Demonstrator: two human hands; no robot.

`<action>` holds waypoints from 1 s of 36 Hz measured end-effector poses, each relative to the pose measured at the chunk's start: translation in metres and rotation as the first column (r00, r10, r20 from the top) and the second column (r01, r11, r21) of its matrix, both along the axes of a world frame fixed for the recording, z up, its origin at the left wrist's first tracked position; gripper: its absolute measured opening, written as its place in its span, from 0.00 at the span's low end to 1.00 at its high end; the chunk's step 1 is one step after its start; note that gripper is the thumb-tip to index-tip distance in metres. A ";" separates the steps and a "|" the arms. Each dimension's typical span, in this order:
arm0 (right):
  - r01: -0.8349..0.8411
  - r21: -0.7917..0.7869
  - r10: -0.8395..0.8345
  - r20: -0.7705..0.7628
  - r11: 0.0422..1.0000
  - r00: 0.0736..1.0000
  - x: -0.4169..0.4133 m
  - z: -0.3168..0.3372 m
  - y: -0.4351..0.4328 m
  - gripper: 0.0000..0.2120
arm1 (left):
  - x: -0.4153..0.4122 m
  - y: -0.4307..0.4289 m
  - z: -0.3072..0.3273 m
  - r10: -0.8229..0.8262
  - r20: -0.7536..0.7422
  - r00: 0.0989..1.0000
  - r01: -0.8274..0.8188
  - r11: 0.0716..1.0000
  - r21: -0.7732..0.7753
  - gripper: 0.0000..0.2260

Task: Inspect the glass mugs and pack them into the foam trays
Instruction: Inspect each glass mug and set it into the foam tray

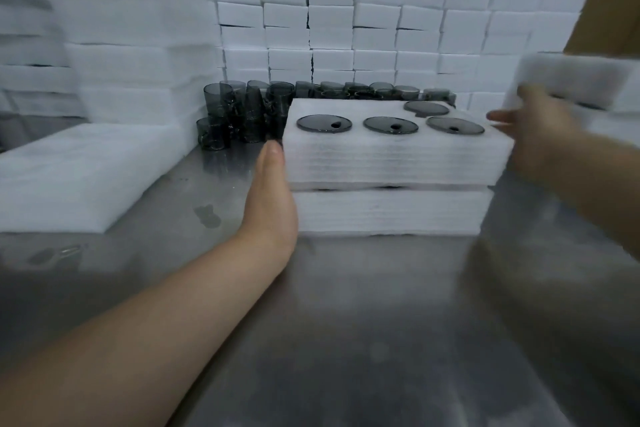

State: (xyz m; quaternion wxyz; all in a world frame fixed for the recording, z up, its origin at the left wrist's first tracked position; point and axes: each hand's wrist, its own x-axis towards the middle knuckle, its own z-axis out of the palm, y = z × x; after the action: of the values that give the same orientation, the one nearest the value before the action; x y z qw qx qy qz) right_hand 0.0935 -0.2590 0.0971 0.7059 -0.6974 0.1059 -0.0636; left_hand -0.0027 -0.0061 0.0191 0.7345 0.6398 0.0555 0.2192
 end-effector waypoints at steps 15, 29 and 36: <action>-0.316 0.351 0.271 0.173 0.881 0.947 -0.036 -0.049 0.035 0.22 | 0.004 0.007 0.009 -0.031 -0.092 0.995 0.013 0.983 -0.184 0.16; -0.291 0.315 0.251 0.161 0.903 0.954 -0.035 -0.060 0.077 0.21 | 0.008 0.024 0.011 0.432 -0.098 0.897 -0.441 0.853 -0.278 0.16; -0.298 0.279 0.248 0.201 0.913 0.948 -0.032 -0.069 0.083 0.20 | 0.010 0.027 0.014 0.421 -0.113 0.900 -0.435 0.858 -0.273 0.16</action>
State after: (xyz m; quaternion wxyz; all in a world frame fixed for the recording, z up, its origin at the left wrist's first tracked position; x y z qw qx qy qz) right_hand 0.0616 -0.1763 0.0284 0.8135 -0.5801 -0.0416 -0.0031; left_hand 0.0071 0.0211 0.0328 0.7519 0.5014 0.2460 0.3504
